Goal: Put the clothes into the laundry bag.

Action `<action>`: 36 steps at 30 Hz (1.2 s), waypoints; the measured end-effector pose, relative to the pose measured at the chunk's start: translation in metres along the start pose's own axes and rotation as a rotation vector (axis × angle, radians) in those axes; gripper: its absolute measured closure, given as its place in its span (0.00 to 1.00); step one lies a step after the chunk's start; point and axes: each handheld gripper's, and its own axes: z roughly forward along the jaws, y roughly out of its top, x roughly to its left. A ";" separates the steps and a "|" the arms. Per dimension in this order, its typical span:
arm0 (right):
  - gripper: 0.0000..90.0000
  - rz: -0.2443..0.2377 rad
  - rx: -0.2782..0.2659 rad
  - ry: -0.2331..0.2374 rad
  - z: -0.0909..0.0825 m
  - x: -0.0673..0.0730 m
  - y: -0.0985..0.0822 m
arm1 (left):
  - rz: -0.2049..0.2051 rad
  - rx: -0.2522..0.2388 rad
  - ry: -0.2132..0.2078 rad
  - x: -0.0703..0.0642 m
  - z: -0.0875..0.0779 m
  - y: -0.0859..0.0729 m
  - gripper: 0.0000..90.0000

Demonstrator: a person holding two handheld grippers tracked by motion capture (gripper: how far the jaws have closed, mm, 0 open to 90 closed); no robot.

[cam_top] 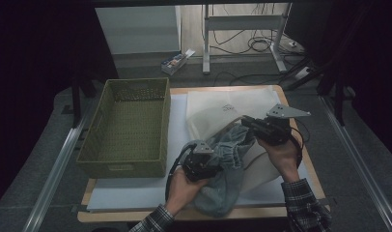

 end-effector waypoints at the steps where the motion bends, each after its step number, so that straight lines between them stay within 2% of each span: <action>1: 0.95 0.001 0.000 0.001 0.000 0.000 0.000 | 0.002 0.003 0.011 -0.001 0.001 0.002 0.76; 12: 0.95 0.002 -0.001 0.006 -0.001 0.001 0.001 | -0.014 0.009 0.089 -0.001 0.013 0.023 0.73; 13: 0.95 0.002 -0.001 0.008 -0.001 0.001 0.001 | -0.024 0.010 0.096 -0.001 0.015 0.024 0.73; 20: 0.95 -0.004 -0.002 0.012 0.000 0.002 0.001 | -0.024 0.026 0.154 0.001 0.026 0.032 0.70; 25: 0.95 -0.001 0.003 0.011 0.000 0.002 0.000 | -0.016 0.029 0.176 0.001 0.034 0.032 0.66; 29: 0.95 -0.001 0.005 0.010 0.001 0.001 0.000 | -0.019 0.023 0.168 0.001 0.037 0.030 0.53; 32: 0.95 0.000 0.009 0.010 0.001 0.001 -0.001 | -0.018 0.005 0.137 -0.001 0.037 0.030 0.38; 36: 0.95 0.000 0.009 0.010 0.001 0.001 -0.001 | 0.016 0.004 0.110 -0.007 0.034 0.031 0.28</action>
